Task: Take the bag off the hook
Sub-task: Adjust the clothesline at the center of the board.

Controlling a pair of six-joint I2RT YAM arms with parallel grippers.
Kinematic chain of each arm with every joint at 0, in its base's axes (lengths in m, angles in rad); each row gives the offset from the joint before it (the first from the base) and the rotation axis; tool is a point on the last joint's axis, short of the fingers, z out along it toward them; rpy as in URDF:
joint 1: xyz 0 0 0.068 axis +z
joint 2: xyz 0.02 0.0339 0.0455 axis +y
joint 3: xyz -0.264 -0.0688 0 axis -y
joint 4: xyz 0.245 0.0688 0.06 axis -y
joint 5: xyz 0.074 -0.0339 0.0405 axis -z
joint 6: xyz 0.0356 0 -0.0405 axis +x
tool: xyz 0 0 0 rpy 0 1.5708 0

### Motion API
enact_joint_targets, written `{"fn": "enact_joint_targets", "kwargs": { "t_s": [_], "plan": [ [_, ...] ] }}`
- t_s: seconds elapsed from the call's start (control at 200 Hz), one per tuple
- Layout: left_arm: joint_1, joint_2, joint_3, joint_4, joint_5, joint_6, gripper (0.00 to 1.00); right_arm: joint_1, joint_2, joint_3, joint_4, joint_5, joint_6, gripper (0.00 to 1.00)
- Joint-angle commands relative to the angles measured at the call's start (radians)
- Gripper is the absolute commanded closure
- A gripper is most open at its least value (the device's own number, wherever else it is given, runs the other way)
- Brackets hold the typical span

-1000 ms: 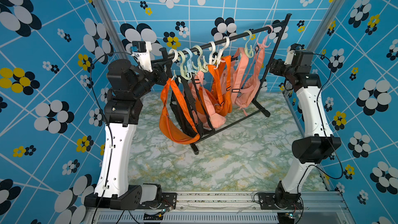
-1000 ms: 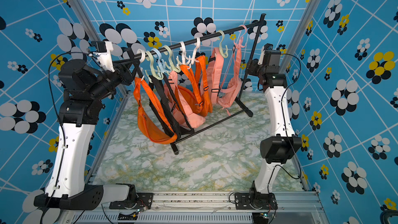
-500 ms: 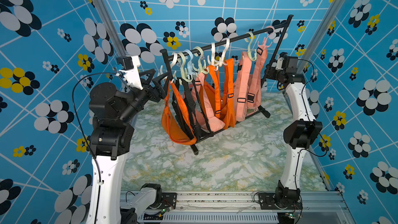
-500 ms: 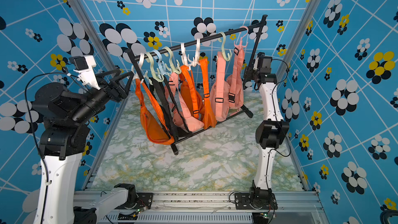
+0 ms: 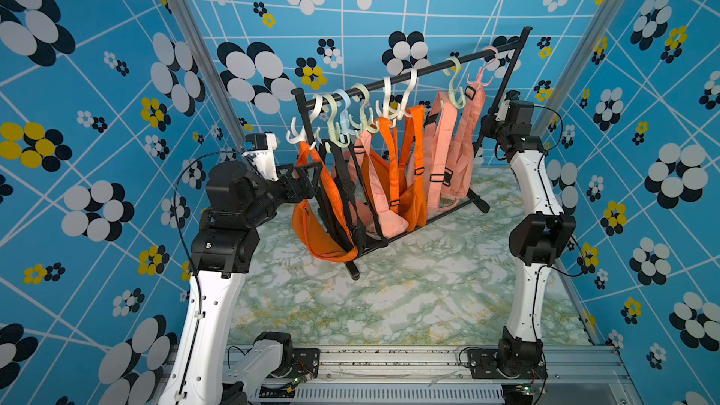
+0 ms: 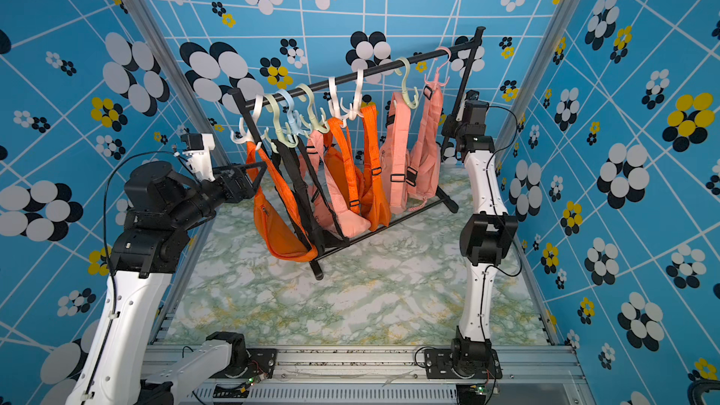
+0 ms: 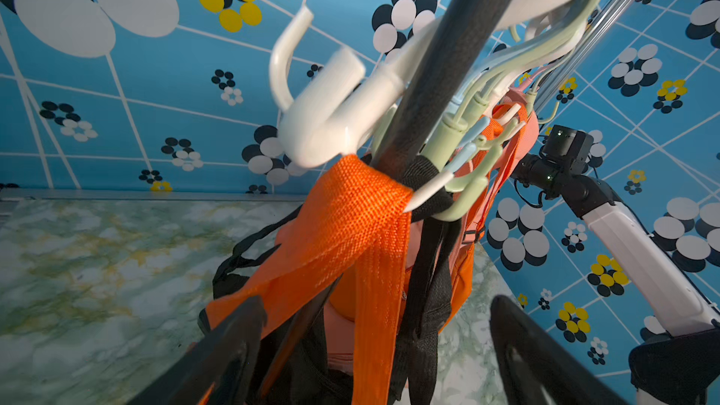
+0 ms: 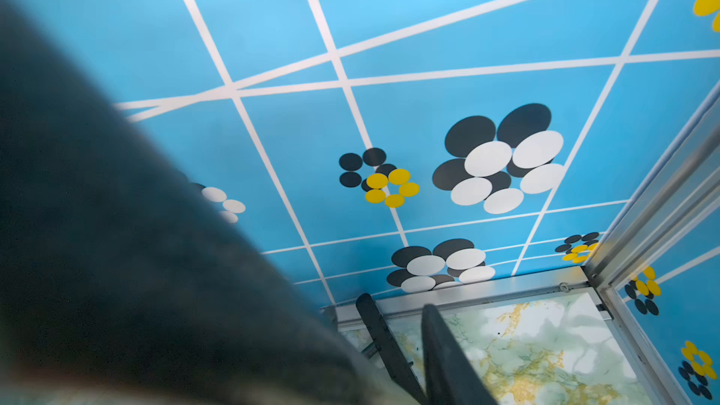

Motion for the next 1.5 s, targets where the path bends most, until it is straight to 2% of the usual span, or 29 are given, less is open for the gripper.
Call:
{"fn": "enact_joint_targets", "kwargs": {
  "t_s": [0.0,0.11,0.205,0.265,0.525,0.735,0.965,1.105,1.26,1.494],
  "plan": [
    [-0.018,0.022,-0.016,0.004,0.000,-0.016,0.01,-0.014,-0.032,-0.042,0.048,0.047,0.010,0.67],
    [-0.028,0.071,-0.042,0.032,-0.001,-0.012,0.00,-0.012,-0.085,-0.113,0.056,0.069,0.004,0.74],
    [-0.029,0.128,-0.050,0.038,-0.024,-0.001,0.20,-0.012,-0.145,-0.170,0.054,0.095,-0.005,0.76],
    [-0.029,0.165,-0.044,0.038,-0.038,0.005,0.25,-0.013,-0.175,-0.205,0.056,0.100,-0.014,0.77],
    [-0.027,0.339,0.073,0.048,-0.090,0.066,0.29,-0.013,-0.289,-0.359,0.079,0.106,-0.002,0.81],
    [-0.013,0.520,0.224,0.057,-0.161,0.125,0.30,-0.012,-0.410,-0.565,0.182,0.094,0.055,0.81],
    [0.018,0.724,0.421,0.111,-0.177,0.139,0.30,-0.011,-0.470,-0.684,0.214,0.073,0.107,0.81],
    [0.051,0.864,0.593,0.124,-0.145,0.105,0.29,-0.008,-0.471,-0.718,0.239,0.046,0.157,0.80],
    [0.069,1.001,0.771,0.120,-0.106,0.056,0.28,0.005,-0.436,-0.686,0.236,0.019,0.177,0.79],
    [0.074,1.073,0.861,0.128,-0.088,0.029,0.28,0.069,-0.350,-0.544,0.194,0.008,0.139,0.79]
  ]
}}
